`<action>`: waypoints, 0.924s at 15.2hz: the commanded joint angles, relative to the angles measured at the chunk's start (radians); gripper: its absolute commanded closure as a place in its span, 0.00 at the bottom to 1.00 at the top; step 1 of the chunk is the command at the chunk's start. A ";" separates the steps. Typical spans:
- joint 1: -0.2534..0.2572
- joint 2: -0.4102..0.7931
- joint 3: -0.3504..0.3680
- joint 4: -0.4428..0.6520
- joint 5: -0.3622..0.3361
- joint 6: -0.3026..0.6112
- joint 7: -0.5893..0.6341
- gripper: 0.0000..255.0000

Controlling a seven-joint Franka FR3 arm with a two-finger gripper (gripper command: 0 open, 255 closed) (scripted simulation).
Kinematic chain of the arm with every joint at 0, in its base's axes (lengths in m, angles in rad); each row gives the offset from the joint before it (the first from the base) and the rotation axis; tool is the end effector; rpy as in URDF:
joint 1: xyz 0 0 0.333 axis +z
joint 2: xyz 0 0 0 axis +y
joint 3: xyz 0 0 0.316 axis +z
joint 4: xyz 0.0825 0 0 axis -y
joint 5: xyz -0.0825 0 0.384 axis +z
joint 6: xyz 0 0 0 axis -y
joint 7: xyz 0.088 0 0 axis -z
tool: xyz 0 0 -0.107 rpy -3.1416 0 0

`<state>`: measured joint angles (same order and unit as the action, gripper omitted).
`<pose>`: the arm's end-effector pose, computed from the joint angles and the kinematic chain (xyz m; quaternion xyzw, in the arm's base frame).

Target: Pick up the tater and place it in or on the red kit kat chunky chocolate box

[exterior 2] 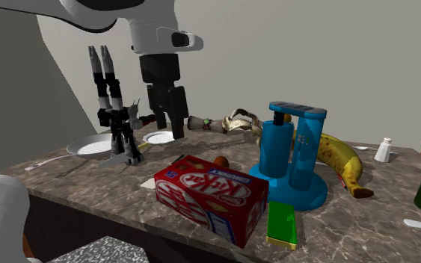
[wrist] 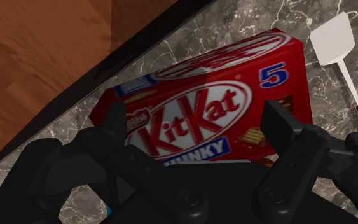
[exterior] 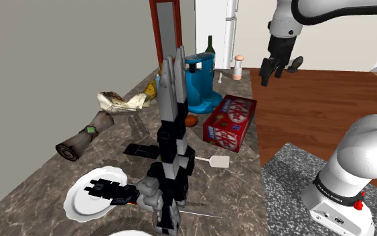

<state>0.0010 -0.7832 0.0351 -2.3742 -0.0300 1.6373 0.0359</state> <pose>0.3138 0.0114 0.5870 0.9994 -0.0041 0.0238 0.0266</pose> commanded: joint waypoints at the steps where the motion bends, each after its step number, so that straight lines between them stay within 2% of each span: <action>1: 0.000 0.000 0.000 0.000 0.000 0.000 0.000 0.00; 7: 0.036 0.258 0.033 0.113 -0.028 0.094 -0.063 0.00; 14: 0.069 0.551 0.082 0.287 -0.079 0.152 -0.120 0.00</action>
<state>0.0660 -0.2795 0.1110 -2.1132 -0.0993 1.7785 -0.0748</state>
